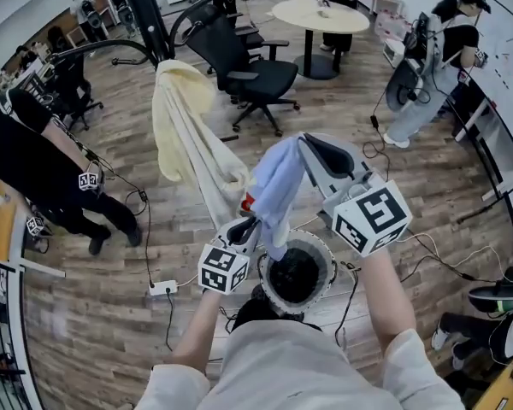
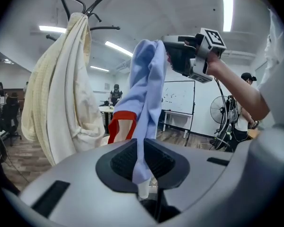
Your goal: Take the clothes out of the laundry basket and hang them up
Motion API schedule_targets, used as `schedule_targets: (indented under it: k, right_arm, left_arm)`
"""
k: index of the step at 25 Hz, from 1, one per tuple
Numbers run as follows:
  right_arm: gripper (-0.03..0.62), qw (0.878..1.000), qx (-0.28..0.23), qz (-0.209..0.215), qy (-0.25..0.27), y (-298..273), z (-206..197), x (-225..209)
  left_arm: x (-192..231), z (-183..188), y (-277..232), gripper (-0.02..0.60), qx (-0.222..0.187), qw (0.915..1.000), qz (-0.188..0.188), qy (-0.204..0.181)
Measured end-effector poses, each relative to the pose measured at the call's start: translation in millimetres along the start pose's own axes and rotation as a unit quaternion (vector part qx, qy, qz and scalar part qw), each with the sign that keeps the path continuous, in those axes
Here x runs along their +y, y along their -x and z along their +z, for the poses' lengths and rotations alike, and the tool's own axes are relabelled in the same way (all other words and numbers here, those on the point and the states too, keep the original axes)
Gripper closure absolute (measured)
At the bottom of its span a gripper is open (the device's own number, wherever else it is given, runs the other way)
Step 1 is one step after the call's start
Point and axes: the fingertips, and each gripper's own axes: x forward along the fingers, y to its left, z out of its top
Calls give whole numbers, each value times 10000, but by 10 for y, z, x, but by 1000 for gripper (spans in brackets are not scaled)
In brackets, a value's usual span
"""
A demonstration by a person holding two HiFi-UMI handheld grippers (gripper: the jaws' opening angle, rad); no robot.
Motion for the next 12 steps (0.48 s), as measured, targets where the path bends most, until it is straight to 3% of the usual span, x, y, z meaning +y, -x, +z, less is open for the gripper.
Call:
schedule_targets:
  k: [3,6,12]
  right_arm:
    - [572,9995,-218,148,160,-85,307,10]
    - [572,9985,-391,190,335,-151,606,19]
    - [572,9954,-773,237,520,-195,1139,-30]
  left_arm:
    - [33,234,11,534,-243,9996,93,-115]
    - [24,468,60,457,-468,9986,100,-232]
    - [-43,802,131,429,-663,9962,129,-554]
